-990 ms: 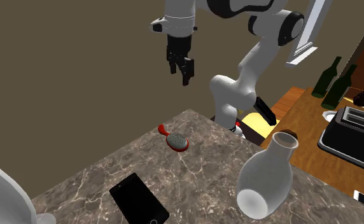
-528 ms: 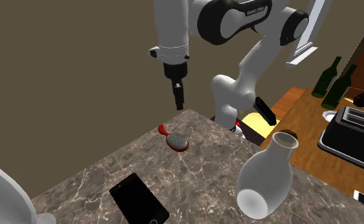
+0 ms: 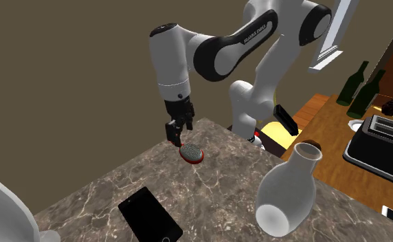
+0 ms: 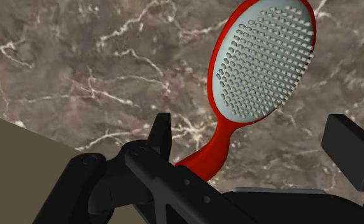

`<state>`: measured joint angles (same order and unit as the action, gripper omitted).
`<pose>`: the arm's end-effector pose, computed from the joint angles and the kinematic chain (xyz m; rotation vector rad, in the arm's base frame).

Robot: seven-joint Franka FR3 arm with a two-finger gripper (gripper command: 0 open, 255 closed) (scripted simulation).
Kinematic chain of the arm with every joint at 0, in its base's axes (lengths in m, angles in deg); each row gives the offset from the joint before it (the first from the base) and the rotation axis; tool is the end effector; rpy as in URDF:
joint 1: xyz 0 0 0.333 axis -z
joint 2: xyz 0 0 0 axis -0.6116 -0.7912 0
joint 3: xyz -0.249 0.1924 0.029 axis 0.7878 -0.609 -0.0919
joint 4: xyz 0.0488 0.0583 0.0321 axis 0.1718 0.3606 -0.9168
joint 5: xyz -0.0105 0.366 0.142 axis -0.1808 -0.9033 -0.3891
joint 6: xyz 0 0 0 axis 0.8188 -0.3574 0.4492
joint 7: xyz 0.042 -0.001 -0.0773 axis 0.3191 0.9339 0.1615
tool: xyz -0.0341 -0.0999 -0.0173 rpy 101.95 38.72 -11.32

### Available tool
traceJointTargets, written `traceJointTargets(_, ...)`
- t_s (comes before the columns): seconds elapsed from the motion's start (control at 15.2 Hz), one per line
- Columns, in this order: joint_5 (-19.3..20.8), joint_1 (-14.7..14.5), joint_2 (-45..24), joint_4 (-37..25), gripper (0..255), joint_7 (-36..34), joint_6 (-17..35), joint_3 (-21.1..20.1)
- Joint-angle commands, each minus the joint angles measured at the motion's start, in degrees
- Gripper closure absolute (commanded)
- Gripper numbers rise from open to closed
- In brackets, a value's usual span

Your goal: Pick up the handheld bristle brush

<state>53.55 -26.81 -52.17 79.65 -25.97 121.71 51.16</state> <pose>0.3682 0.0533 0.4626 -2.8074 1.3562 0.1695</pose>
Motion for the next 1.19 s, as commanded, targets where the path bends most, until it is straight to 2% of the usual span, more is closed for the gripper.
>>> traceJointTargets(0.0,-0.96,0.52,-1.62,0.56,0,-2.67,2.47,-0.87)
traceJointTargets(0.53,-1.54,0.38,-3.47,4.34,0,-2.31,8.09,-1.70)
traceJointTargets(0.59,-1.61,0.31,-3.46,4.42,255,-2.42,8.18,-1.80)
traceJointTargets(1.12,-1.60,0.31,-3.48,4.30,255,-2.45,8.09,-1.80)
